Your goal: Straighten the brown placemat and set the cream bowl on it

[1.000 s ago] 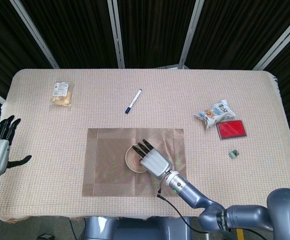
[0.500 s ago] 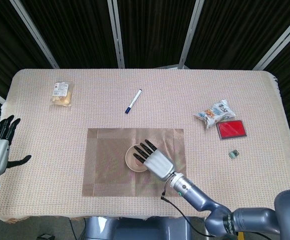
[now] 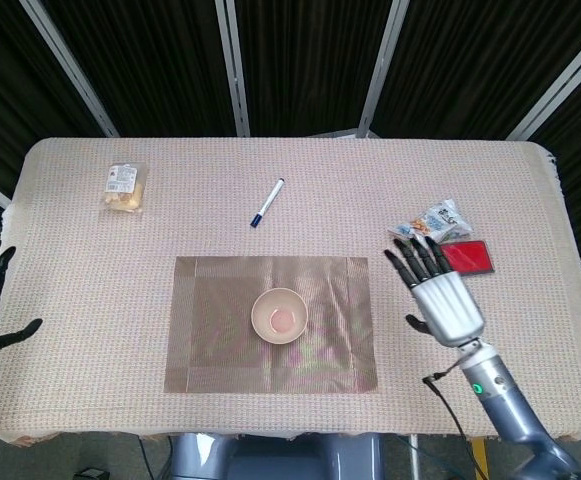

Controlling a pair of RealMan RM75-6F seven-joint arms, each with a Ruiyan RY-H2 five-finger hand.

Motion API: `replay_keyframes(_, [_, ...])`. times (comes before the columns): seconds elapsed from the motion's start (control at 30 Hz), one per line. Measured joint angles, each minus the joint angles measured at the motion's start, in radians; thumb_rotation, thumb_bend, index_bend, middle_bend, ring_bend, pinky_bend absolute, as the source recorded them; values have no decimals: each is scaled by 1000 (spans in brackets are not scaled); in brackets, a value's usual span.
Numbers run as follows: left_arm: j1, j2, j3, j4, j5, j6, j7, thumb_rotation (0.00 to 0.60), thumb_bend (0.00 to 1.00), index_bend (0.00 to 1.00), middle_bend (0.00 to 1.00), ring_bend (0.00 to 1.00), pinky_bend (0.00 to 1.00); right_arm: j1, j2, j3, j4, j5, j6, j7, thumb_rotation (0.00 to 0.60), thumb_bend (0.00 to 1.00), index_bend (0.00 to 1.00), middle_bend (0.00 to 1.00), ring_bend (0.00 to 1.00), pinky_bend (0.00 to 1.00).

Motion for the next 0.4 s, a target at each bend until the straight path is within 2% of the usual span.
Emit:
replay_keyframes(0.17, [25,-26,21,59,21,19,-17,600,0,0,0,0,0,-111,33,-3,124,10,100,143,600,0,0,0,0,0])
replay_keyframes(0.4, [40,-47,42,102,59,22,-43,600,0,0,0,0,0,-200,-3,-5,330,2,154,292,600,0,0,0,0,0])
